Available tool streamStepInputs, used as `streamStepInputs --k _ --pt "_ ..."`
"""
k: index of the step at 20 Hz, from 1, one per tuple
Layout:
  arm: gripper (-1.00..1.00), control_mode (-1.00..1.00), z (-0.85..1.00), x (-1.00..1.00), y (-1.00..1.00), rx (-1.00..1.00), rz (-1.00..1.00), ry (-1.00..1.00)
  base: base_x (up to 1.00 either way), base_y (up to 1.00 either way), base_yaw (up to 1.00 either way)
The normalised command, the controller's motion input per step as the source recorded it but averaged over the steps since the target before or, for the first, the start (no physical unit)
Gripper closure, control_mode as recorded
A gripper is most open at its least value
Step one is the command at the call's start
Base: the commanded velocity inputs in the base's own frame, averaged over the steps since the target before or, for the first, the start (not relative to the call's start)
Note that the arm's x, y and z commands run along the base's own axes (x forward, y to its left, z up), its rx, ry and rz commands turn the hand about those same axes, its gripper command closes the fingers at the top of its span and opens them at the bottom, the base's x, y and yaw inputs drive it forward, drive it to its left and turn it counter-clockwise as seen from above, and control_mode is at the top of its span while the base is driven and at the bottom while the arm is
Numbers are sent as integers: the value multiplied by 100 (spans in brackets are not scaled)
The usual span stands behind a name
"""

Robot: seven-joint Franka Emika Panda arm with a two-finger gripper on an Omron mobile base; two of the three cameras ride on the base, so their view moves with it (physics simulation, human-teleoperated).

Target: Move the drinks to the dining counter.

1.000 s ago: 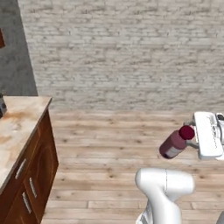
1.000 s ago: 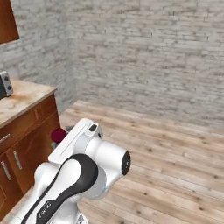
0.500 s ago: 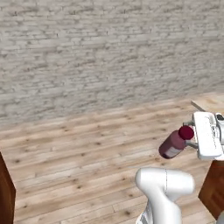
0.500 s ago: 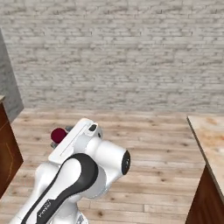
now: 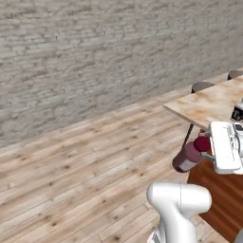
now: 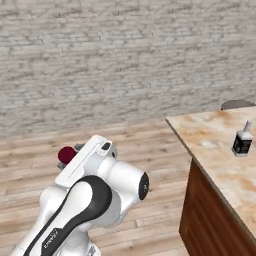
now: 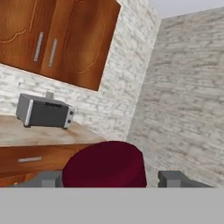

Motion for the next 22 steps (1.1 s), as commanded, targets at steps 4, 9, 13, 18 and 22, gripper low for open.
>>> streamStepInputs --k 4,9,13,18,22 --pt "100 100 0 0 0 0 0 0 0 0 -44" --pt "100 100 0 0 0 0 0 0 0 0 -43" --pt "100 100 0 0 0 0 0 0 0 -1 -43" --pt "100 100 0 0 0 0 0 0 3 0 -44" --pt "100 100 0 0 0 0 0 0 23 0 -45"
